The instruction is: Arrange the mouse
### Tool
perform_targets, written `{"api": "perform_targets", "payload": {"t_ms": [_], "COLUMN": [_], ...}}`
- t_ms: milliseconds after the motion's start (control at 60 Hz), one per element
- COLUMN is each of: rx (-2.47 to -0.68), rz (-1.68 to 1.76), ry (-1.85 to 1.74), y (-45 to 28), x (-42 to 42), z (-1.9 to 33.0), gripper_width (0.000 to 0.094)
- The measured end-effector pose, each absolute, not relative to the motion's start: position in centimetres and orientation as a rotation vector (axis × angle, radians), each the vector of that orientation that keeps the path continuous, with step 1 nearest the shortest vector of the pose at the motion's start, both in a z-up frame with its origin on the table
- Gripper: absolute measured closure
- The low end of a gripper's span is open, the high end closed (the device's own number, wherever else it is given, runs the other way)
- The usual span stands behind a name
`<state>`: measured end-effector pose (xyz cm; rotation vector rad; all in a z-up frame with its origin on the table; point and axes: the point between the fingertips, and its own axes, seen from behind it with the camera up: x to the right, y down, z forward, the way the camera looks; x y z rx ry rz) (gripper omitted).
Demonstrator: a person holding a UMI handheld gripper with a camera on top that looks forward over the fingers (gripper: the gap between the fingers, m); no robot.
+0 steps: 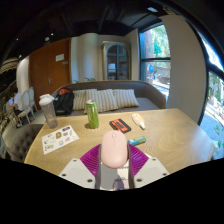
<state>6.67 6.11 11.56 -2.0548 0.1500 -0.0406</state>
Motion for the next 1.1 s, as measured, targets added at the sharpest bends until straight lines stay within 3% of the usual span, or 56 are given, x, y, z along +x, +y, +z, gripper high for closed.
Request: {"api": "perform_targets", "payload": {"t_ms": [183, 350, 433, 583, 633, 667, 717, 950, 967, 983, 1100], "rx": [-2.186, -2.255, -2.224, -2.277, -2.283, -2.269, -2.265, -2.251, -2.252, -2.255, -2.256], "rz": [-0.074, -0.047, -0.054, -0.032, -0.026, -0.040, -0.073, -0.136, -0.139, -0.139, -0.138], "ry": [0.186, 0.183, 0.178, 0.206, 0.230, 0.238, 0.247, 0.247, 0.246, 0.246, 0.249], "y": [2.9, 1.5, 1.8, 1.7, 1.5, 1.4, 0.7, -4.4, -4.9, -5.4, -8.9], "x": [10.8, 10.7, 10.7, 10.6, 10.6, 10.6, 10.6, 5.8, 5.3, 4.7, 0.9], "z": [2.9, -1.7, -1.4, -1.3, -0.8, 0.0, 1.0, 7.9, 8.4, 8.9, 11.8], "gripper_width": [0.0557, 0.0539, 0.0530, 0.0431, 0.0323, 0.0147, 0.0072, 0.0099, 0.0051, 0.0097, 0.0086]}}
